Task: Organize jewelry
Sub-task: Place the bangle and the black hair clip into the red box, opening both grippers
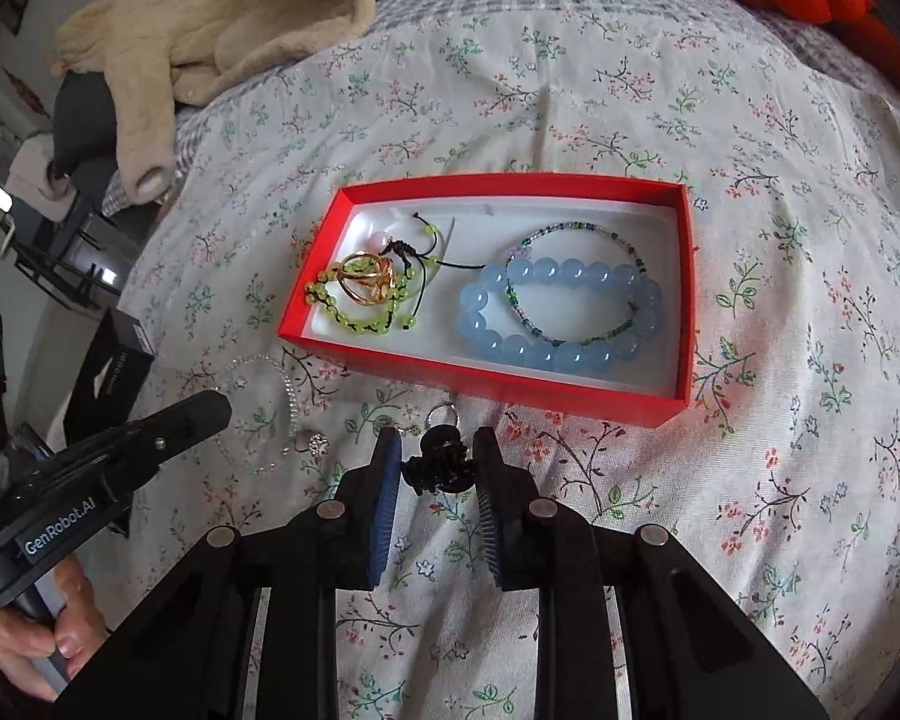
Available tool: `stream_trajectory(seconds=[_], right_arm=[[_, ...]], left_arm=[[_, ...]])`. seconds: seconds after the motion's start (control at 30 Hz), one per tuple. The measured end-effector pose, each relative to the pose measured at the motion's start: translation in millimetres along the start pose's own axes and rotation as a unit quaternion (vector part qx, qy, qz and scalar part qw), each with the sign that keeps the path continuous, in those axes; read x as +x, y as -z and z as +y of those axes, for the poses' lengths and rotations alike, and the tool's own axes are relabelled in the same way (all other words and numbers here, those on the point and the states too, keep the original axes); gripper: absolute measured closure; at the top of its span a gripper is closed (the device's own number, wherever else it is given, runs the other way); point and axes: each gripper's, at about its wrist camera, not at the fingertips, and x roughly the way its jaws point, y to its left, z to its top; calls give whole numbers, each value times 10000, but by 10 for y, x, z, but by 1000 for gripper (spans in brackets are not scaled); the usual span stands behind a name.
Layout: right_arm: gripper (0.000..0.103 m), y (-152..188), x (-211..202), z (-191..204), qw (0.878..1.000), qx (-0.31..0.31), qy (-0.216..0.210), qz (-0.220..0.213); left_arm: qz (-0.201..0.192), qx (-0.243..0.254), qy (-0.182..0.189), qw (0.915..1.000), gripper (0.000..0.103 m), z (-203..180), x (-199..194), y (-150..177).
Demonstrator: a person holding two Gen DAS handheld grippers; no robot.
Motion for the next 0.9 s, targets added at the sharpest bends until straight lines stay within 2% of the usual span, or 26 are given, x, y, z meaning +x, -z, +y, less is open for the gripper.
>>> stream_trajectory(seconds=[0.3, 0.5, 0.8, 0.9], right_arm=[[77, -63, -298, -168, 9985, 292, 71, -450], [77, -155, -389, -317, 9962, 533, 97, -675], [77, -214, -318, -452, 9955, 703, 8, -638], [77, -230, -318, -506, 9951, 739, 23, -655]], left_arm=[[-338, 1, 408, 9986, 103, -214, -136, -129], [-492, 31, 762, 9959, 103, -402, -67, -276], [-470, 39, 1568, 9865, 103, -658, 230, -385], [-478, 71, 1506, 9874, 103, -666, 341, -414]])
